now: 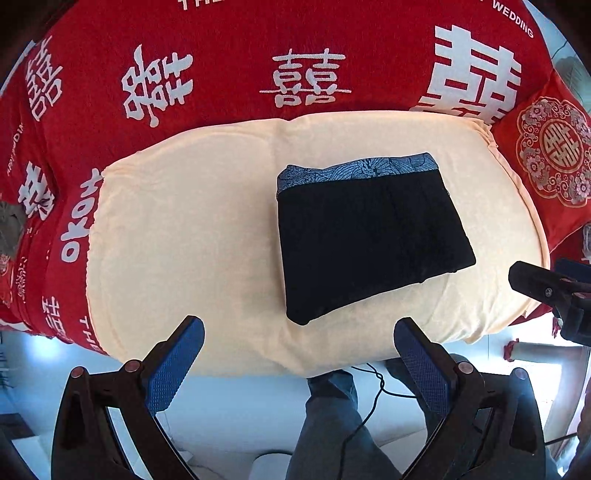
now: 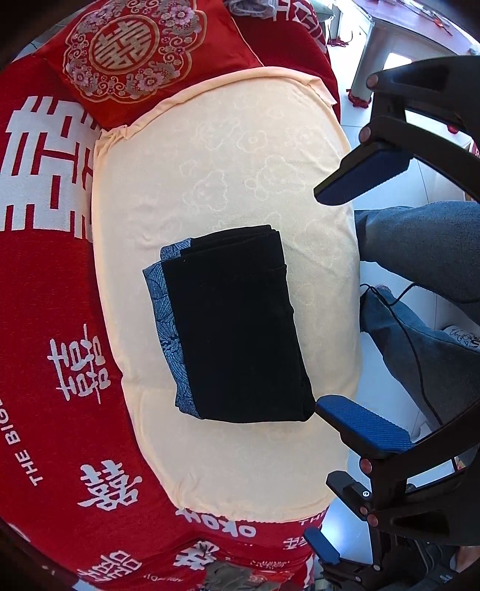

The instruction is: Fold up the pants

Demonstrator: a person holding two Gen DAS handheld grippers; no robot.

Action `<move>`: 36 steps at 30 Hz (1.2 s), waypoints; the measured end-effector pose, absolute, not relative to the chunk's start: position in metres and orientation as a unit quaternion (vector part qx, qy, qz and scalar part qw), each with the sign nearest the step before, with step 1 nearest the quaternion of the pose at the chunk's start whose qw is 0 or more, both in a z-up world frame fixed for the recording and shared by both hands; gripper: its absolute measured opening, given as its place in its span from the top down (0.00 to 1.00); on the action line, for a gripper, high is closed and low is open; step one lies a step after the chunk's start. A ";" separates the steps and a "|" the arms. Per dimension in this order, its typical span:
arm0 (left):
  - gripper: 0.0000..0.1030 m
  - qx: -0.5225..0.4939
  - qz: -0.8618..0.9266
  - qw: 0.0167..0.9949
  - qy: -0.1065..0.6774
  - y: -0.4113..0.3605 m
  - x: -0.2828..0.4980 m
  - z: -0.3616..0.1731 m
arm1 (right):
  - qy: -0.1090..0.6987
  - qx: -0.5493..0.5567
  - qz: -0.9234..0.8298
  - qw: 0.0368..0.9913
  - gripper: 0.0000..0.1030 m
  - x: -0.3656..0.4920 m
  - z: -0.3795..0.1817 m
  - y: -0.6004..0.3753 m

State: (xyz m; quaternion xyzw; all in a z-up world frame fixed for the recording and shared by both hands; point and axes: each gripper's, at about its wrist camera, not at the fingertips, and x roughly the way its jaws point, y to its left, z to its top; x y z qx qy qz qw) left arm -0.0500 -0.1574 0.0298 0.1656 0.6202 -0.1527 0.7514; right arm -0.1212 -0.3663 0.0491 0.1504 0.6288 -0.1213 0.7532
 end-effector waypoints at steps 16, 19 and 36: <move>0.00 0.157 -0.112 0.759 0.622 -0.191 -0.066 0.047 | 0.643 0.088 -0.070 0.758 0.00 -0.123 0.062 -0.387; 0.00 0.163 -0.110 0.760 0.620 -0.201 -0.070 0.052 | 0.643 0.087 -0.067 0.758 0.00 -0.123 0.063 -0.395; 0.00 0.164 -0.088 0.753 0.631 -0.209 -0.077 0.051 | 0.643 0.089 -0.061 0.758 0.00 -0.125 0.060 -0.398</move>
